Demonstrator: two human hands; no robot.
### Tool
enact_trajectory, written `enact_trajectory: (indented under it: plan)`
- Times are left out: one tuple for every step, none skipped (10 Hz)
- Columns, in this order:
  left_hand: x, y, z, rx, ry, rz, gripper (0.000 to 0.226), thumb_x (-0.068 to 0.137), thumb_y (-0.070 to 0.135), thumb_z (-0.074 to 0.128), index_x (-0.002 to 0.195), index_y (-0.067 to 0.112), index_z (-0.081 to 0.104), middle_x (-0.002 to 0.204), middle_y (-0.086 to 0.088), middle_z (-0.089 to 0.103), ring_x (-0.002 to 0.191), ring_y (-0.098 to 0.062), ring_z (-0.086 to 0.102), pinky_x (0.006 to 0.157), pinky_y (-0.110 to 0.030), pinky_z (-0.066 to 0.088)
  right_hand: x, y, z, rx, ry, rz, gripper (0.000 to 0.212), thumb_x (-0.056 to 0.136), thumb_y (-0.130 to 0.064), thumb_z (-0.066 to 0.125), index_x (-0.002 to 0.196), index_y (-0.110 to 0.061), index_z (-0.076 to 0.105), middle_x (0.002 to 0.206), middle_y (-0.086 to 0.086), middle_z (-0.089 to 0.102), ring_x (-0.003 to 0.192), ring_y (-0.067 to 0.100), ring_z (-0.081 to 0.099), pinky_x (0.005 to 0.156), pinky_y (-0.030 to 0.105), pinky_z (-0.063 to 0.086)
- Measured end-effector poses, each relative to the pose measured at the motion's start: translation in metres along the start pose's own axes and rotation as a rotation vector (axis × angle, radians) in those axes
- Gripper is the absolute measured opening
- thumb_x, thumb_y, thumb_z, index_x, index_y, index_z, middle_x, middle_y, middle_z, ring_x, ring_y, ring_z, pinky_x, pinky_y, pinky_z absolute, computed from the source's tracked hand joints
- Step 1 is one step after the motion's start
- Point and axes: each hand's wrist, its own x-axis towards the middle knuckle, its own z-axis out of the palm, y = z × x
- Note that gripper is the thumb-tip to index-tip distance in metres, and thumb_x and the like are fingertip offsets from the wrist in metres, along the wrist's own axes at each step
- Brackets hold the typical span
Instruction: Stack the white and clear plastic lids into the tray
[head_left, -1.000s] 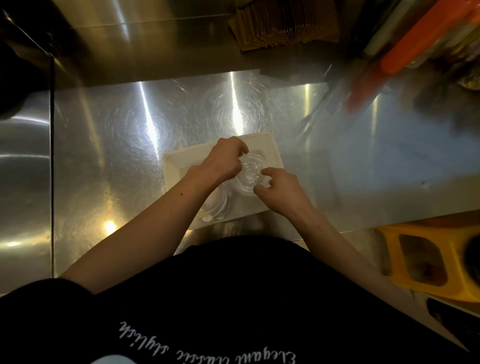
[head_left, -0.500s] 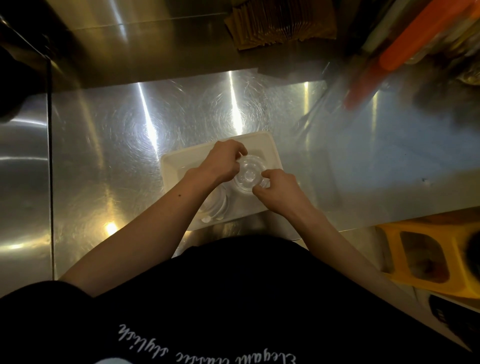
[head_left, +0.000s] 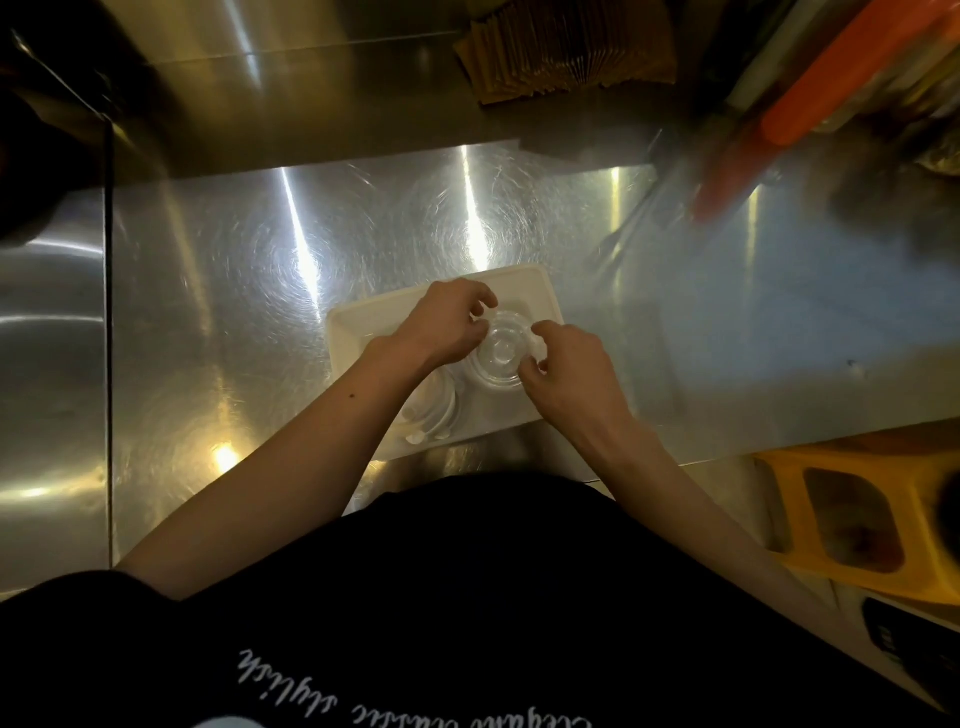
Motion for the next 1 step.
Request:
enact_trajectory:
  plan:
    - [-0.0029,-0.0002,-0.0005,-0.019,0.041,0.006,0.031,0.089,0.015,0.06,0.121,0.014,0.063,0.117,-0.011,0.066,0.095,-0.019,0.063,0.085,-0.027,0.048,0.0032,0.0013,-0.0023,0.053,0.07,-0.013,0.038,0.091,-0.025,0.055,0.124,-0.009,0.059,0.111,0.014,0.067,0.091,0.028,0.067,0.085,0.045,0.055]
